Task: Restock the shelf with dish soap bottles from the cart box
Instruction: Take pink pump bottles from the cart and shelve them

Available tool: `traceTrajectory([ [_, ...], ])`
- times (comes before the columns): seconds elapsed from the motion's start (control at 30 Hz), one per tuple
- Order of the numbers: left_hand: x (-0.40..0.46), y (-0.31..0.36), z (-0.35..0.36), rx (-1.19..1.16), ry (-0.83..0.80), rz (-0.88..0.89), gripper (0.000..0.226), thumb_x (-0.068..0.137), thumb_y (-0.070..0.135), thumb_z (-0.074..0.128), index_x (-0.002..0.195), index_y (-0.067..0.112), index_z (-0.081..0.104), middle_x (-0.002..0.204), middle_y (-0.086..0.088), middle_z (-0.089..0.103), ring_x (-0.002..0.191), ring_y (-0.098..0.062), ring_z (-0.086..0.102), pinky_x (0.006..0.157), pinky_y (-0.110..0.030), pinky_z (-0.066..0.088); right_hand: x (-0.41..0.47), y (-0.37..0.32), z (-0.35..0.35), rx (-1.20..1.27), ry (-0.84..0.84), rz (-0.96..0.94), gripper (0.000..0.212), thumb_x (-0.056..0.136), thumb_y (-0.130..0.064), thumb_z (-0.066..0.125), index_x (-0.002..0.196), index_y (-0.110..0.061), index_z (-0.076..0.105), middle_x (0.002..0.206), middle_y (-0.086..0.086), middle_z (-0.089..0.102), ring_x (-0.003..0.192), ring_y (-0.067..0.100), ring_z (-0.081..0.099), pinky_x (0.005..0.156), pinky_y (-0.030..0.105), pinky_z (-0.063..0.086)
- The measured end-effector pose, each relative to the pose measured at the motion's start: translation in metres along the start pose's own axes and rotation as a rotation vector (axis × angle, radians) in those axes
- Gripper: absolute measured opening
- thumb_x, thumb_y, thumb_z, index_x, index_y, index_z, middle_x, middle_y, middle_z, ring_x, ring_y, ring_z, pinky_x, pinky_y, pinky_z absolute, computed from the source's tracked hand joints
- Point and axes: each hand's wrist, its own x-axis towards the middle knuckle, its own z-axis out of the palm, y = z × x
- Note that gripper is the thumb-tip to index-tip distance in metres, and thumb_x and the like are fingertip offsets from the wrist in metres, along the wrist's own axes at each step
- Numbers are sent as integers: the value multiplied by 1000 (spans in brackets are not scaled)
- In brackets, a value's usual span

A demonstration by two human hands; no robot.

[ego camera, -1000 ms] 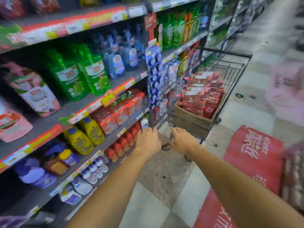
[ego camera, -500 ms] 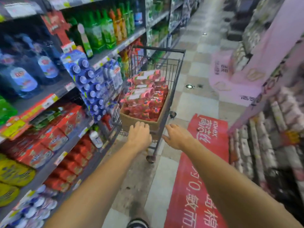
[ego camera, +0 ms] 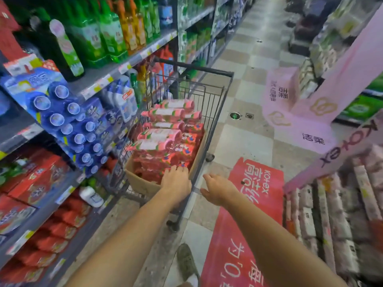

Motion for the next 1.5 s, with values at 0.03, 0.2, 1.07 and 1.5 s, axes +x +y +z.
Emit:
traceTrajectory([
  [0.03,17,-2,-1,-20,-13,-17,44,95,35,47,132,10,49,131,-8,57,125,-27,48,104,-41,38,18,6,-7,-10,-20,-3,46,102,-35,47,140,-10,42,141,14,50,129,33,48,101,43,44],
  [0.2,92,-22,-12,-29,-43,-88,45,98,34,45,134,8,48,134,-11,55,126,-28,48,105,-41,36,94,20,-41,-25,-57,-40,46,100,-36,49,140,-13,44,138,12,54,127,31,50,102,42,44],
  [1.07,334,-129,-43,-27,-121,-356,43,93,24,47,132,6,47,132,-14,53,123,-30,48,107,-42,35,427,24,-182,-126,-62,-244,37,100,-28,51,131,-9,52,132,13,58,116,30,60,99,44,51],
  [1.5,480,-135,-31,-739,-106,-1171,73,95,45,55,147,1,27,153,-13,21,129,-37,46,94,-42,46,595,10,-205,-120,-157,-319,50,103,-27,42,139,8,41,136,26,52,128,38,49,103,40,40],
])
